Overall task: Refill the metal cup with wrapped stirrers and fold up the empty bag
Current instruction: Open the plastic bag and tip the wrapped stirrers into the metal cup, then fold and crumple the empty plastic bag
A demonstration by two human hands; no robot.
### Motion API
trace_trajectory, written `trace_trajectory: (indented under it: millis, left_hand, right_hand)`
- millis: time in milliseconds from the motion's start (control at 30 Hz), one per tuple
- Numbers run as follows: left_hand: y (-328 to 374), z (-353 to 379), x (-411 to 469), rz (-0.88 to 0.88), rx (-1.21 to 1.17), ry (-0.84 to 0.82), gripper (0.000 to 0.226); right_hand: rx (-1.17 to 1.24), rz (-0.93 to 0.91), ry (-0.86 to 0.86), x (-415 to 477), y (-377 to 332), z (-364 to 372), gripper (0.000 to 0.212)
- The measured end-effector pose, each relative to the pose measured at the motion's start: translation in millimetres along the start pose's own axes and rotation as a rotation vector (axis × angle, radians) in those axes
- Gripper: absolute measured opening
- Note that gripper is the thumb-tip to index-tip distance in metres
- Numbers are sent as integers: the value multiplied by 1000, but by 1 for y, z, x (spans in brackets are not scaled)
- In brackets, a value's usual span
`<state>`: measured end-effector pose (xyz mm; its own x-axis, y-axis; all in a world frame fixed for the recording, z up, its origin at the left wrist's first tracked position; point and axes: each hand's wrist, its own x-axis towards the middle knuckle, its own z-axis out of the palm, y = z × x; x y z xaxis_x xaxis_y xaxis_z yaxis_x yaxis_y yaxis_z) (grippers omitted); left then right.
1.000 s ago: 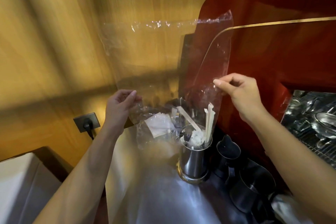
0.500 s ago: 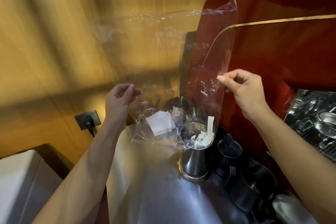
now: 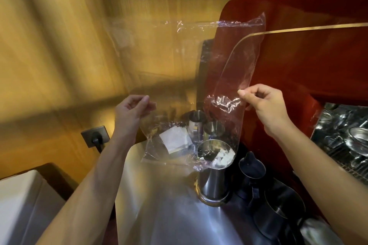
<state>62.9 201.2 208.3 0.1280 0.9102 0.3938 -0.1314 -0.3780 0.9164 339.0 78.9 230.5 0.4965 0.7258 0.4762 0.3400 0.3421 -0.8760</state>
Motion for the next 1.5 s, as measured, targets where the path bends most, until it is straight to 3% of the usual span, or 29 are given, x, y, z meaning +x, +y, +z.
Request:
trace_trajectory:
  millis: [333, 567, 700, 867, 1133, 1333, 1400, 1500]
  left_hand:
    - [41, -19, 17, 34, 90, 7, 20]
    - [40, -46, -1, 50, 333, 129, 28]
    - [28, -72, -20, -56, 339, 130, 36]
    - [23, -103, -47, -16, 385, 95, 39]
    - [28, -116, -65, -203, 154, 8, 14]
    - [29, -113, -71, -144, 104, 176, 12]
    - [30, -114, -75, -199, 82, 81, 4]
    - [25, -117, -81, -295, 161, -48, 23]
  right_hand:
    - [165, -26, -16, 18, -34, 20, 18]
    - [-63, -52, 34, 10, -16, 61, 21]
    - [-60, -16, -54, -5, 9, 83, 23]
    - [-74, -45, -140, -9, 19, 92, 20]
    - [69, 6, -262, -16, 4, 100, 22]
    - [204, 168, -567, -27, 3, 88, 18]
    - [249, 198, -579, -28, 8, 84, 12]
    - [285, 256, -560, -26, 15, 80, 12]
